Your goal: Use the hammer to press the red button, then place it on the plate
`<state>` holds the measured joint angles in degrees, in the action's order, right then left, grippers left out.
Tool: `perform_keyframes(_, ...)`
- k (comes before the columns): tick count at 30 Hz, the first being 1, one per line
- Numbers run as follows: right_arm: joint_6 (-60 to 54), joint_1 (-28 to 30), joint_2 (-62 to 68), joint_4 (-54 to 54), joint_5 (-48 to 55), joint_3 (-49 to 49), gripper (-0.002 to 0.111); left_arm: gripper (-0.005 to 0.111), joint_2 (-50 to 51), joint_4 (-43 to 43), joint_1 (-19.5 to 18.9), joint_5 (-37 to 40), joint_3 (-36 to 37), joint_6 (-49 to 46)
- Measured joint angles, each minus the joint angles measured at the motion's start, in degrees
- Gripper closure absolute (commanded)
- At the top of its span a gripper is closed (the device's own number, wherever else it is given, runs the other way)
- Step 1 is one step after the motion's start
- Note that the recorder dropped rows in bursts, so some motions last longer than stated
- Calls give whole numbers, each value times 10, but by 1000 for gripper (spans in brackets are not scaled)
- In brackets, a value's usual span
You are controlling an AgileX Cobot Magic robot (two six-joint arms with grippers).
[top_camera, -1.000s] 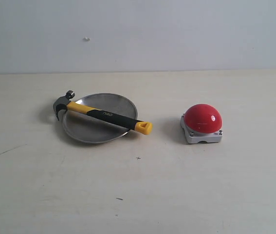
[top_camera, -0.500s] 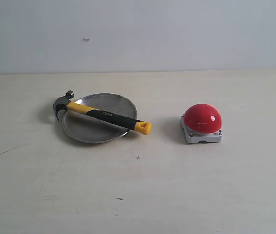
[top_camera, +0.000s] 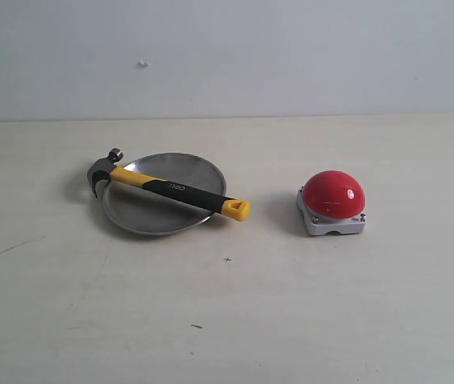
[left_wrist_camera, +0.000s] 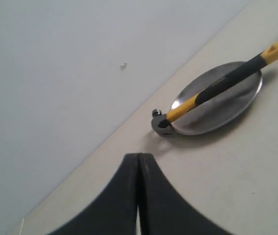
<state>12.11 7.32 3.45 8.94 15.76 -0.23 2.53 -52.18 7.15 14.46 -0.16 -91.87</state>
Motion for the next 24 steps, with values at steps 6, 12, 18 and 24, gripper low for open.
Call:
perform_keyframes(6, 0, 0, 0, 0, 0, 0, 108, 107, 0, 62, 0, -52, 0, 242)
perform_keyframes(12, 0, 0, 0, 0, 0, 0, 108, 107, 0, 152, 0, -129, 0, 602)
perform_keyframes(18, 0, 0, 0, 0, 0, 0, 108, 107, 0, 334, 0, -134, 0, 845)
perform_keyframes(24, 0, 0, 0, 0, 0, 0, 108, 107, 0, 542, 0, -112, 0, 957)
